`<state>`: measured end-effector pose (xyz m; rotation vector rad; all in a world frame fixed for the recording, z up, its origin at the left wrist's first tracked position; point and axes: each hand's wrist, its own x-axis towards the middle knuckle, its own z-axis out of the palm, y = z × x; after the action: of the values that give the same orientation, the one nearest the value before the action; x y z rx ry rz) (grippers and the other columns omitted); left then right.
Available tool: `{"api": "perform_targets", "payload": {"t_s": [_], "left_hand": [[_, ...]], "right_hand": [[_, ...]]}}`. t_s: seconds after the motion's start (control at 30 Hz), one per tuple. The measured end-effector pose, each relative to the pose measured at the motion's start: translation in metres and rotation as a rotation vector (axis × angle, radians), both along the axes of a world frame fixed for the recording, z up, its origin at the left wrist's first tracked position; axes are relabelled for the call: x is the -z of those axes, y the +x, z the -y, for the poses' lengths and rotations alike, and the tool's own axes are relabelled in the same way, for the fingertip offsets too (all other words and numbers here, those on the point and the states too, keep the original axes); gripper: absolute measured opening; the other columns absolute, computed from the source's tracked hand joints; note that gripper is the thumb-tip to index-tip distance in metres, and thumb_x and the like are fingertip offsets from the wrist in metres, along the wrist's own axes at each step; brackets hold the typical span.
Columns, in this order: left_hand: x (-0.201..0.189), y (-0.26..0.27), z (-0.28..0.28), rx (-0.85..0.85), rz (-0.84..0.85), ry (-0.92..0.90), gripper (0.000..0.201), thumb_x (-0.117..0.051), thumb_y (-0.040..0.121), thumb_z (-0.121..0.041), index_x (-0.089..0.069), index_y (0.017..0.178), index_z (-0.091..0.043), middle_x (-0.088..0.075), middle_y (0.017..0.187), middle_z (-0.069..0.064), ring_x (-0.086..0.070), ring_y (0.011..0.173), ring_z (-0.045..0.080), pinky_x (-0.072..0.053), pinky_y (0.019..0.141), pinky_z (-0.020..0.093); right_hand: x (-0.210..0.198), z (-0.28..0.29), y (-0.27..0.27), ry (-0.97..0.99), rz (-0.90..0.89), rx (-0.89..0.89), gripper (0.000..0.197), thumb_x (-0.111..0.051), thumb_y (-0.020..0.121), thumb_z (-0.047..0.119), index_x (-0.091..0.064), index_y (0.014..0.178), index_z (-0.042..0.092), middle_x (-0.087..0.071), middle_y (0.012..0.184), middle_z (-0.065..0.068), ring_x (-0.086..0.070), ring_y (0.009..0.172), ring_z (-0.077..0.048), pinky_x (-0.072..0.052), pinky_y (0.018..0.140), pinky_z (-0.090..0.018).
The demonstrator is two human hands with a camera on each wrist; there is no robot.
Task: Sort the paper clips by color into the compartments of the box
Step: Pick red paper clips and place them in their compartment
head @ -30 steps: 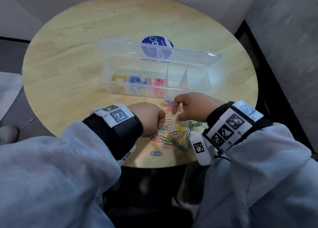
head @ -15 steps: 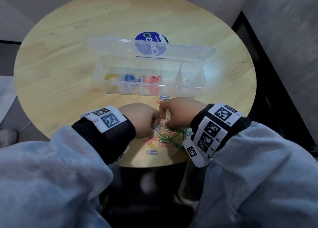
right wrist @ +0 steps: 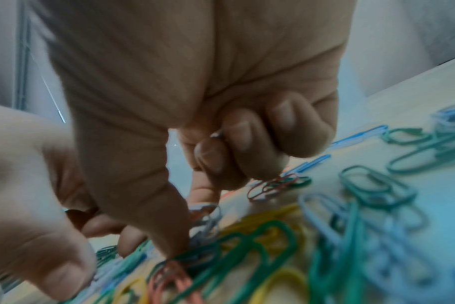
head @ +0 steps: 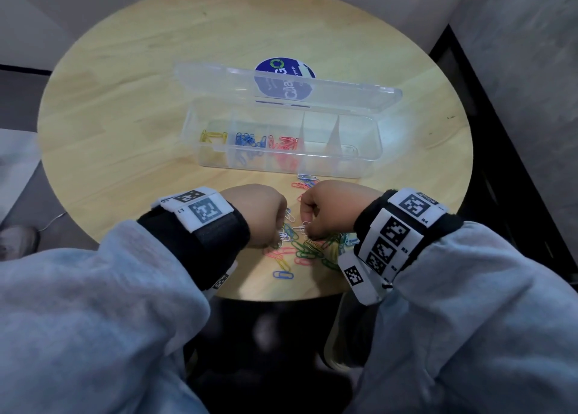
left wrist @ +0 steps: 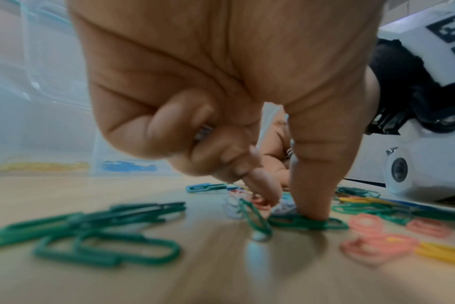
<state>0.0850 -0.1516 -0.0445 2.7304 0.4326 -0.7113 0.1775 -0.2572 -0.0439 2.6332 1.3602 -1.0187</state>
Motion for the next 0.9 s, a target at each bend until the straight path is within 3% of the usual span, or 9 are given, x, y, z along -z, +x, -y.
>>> {"api": "perform_targets", "payload": {"t_s": [0.1,0.33,0.47,0.63,0.8,0.9], "left_hand": [[0.0,0.001,0.0,0.006,-0.016,0.001,0.011,-0.068,0.078,-0.021,-0.057,0.08,-0.024,-0.051,0.071,-0.007,-0.05,0.075,0.016,-0.029,0.048,0.021],[0.0,-0.001,-0.006,-0.016,0.009,-0.025,0.006,-0.066,0.076,-0.024,-0.061,0.079,-0.022,-0.062,0.08,-0.003,-0.055,0.075,0.019,-0.035,0.056,0.023],[-0.004,-0.001,-0.012,-0.043,0.039,-0.066,0.005,-0.061,0.077,-0.022,-0.059,0.074,-0.022,-0.058,0.07,-0.004,-0.051,0.065,0.015,-0.035,0.056,0.023],[-0.019,-0.001,-0.034,-0.215,0.082,-0.357,0.014,-0.066,0.077,-0.022,-0.059,0.065,-0.02,-0.056,0.059,-0.007,-0.05,0.057,0.011,-0.041,0.061,0.022],[-0.034,-0.001,-0.046,-0.51,0.213,-0.797,0.036,-0.053,0.082,0.005,-0.045,0.053,-0.014,-0.062,0.058,0.002,-0.05,0.038,0.002,-0.037,0.038,0.01],[-0.037,0.001,-0.048,-0.616,0.273,-0.913,0.039,-0.047,0.083,0.01,-0.038,0.052,-0.014,-0.061,0.05,0.0,-0.045,0.034,0.003,-0.031,0.034,0.009]], "right_hand": [[0.0,0.0,0.0,0.003,-0.007,0.011,0.008,-0.066,0.078,0.019,-0.058,0.076,0.02,-0.049,0.063,0.009,-0.045,0.057,-0.007,-0.037,0.052,-0.023],[-0.006,0.003,0.007,0.04,-0.107,0.099,0.014,-0.065,0.076,0.016,-0.055,0.068,0.02,-0.051,0.057,0.007,-0.047,0.052,-0.007,-0.043,0.059,-0.023],[-0.011,0.002,0.012,0.116,-0.153,0.182,0.018,-0.063,0.078,0.017,-0.053,0.064,0.021,-0.049,0.055,0.007,-0.042,0.046,-0.004,-0.034,0.049,-0.02],[-0.012,0.005,0.017,0.168,-0.462,0.329,0.022,-0.057,0.081,0.001,-0.052,0.065,0.015,-0.059,0.065,-0.008,-0.047,0.049,-0.013,-0.04,0.044,-0.018],[-0.019,0.006,0.022,0.316,-0.758,0.448,0.025,-0.05,0.086,-0.01,-0.054,0.071,0.01,-0.057,0.054,-0.002,-0.05,0.043,-0.008,-0.039,0.041,-0.017],[-0.033,0.006,0.025,0.471,-0.847,0.534,0.025,-0.048,0.087,-0.011,-0.053,0.072,0.008,-0.057,0.051,-0.002,-0.05,0.041,-0.007,-0.04,0.039,-0.016]]}}
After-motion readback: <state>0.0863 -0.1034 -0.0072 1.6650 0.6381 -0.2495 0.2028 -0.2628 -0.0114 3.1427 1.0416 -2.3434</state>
